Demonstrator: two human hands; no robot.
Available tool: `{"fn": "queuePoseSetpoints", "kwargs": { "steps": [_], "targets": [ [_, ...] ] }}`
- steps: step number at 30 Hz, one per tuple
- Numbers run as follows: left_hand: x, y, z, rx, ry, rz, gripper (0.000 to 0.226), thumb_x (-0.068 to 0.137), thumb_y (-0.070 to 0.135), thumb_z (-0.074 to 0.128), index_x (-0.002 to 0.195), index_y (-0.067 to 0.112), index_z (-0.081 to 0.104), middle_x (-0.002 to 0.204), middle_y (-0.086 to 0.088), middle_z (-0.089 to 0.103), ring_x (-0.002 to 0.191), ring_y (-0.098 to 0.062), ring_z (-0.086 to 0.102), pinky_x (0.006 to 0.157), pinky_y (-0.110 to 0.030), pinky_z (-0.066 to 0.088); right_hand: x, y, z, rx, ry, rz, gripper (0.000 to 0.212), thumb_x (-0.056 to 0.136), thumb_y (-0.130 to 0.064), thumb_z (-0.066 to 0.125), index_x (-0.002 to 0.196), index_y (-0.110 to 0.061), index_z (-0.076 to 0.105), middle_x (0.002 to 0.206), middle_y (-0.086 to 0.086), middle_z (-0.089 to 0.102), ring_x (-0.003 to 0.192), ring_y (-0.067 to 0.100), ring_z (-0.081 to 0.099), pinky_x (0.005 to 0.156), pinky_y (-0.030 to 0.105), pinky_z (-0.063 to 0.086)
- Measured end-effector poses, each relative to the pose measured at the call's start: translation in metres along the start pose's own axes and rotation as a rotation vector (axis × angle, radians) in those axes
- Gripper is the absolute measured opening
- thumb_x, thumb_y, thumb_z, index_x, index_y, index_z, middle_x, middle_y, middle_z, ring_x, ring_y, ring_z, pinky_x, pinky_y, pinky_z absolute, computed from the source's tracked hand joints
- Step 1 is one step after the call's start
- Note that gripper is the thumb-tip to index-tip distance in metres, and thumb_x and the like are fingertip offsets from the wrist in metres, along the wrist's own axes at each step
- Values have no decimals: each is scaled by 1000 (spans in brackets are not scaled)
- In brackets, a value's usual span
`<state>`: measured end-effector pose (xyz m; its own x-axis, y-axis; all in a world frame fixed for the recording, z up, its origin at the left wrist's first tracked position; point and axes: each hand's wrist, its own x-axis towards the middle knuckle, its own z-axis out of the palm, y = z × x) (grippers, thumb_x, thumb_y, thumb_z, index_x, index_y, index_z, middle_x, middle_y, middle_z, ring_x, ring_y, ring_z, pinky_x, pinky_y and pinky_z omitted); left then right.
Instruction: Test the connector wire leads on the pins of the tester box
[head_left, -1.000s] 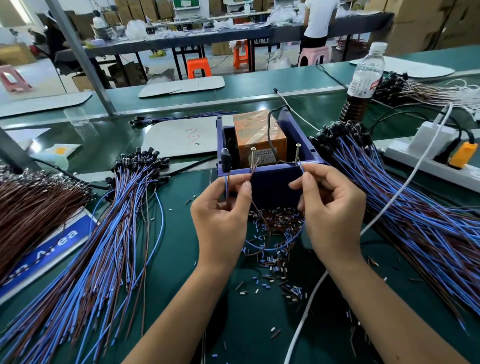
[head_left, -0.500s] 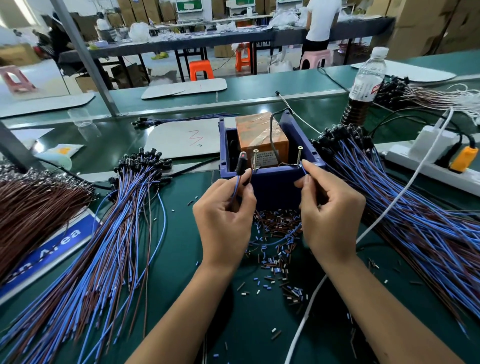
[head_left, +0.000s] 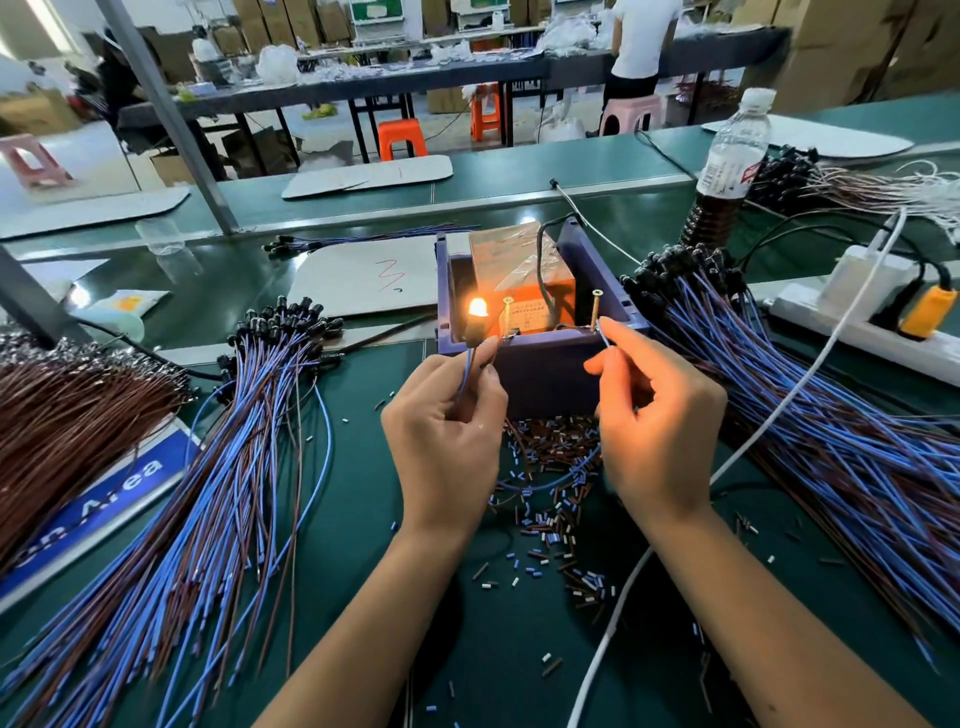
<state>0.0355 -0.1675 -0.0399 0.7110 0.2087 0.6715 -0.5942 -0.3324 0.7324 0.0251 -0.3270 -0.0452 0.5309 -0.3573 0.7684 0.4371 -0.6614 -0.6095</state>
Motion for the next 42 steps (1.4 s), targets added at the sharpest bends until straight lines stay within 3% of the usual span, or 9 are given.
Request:
{"fn": "queuePoseSetpoints", "kwargs": {
  "steps": [8,13,17,22,27,32,34,38,42],
  "targets": [
    [1,4,-1,-30,41,-5,21,96,6,63,107,13,80,70,0,57,61,-14,48,58,-26,39,0,0,-3,72,-38,72,27,102,-4,59,124,-6,74,87,-5,75,68,2,66,62,17,49],
    [5,22,-2,-95,131,3,25,97,14,64,106,34,75,71,1,60,53,-20,45,48,-33,37,2,-8,-15,173,-23,180,34,101,-1,58,131,-12,68,84,-8,72,61,15,66,55,38,56],
    [12,57,24,-259,-111,-172,17,92,16,66,99,23,79,64,15,62,52,-1,48,49,-17,40,14,-9,-38,190,-116,242,34,98,-2,58,125,-16,73,83,-8,73,65,17,68,62,42,58],
    [21,122,90,-542,-413,-426,15,91,6,65,91,14,78,60,9,56,47,-4,39,47,-18,32,44,15,-111,204,-41,400,31,94,-7,58,110,-26,77,82,-4,77,59,10,65,57,25,54],
    [11,174,167,-652,-714,-702,11,97,3,62,100,-1,72,65,-2,52,36,-3,31,37,-15,24,64,46,-183,-19,89,626,27,90,-8,64,95,-30,79,82,-1,78,64,9,65,63,29,55],
    [-23,172,230,-727,-994,-1205,18,104,9,46,87,9,52,65,1,39,26,-2,21,29,-14,15,75,49,-244,-513,187,551,57,75,-23,47,125,-20,74,113,8,72,96,22,65,95,37,53],
    [-32,163,252,-855,-988,-1407,29,105,13,38,76,14,42,67,4,34,25,-2,22,28,-14,16,77,46,-243,-479,69,453,49,85,-21,48,128,-20,72,114,1,73,89,12,64,86,25,50],
    [-38,152,281,-1080,-811,-1594,34,102,8,29,69,18,34,51,4,30,23,-5,22,25,-15,17,71,52,-233,-514,-210,477,42,105,-32,54,146,-22,57,123,6,73,102,21,69,90,29,50],
    [-23,137,287,-1221,-548,-1619,38,106,4,33,69,11,40,65,4,28,24,-5,24,27,-14,21,65,56,-227,-272,-326,643,47,104,-41,54,149,-30,48,102,-7,73,60,13,73,56,29,56]
  ]
}}
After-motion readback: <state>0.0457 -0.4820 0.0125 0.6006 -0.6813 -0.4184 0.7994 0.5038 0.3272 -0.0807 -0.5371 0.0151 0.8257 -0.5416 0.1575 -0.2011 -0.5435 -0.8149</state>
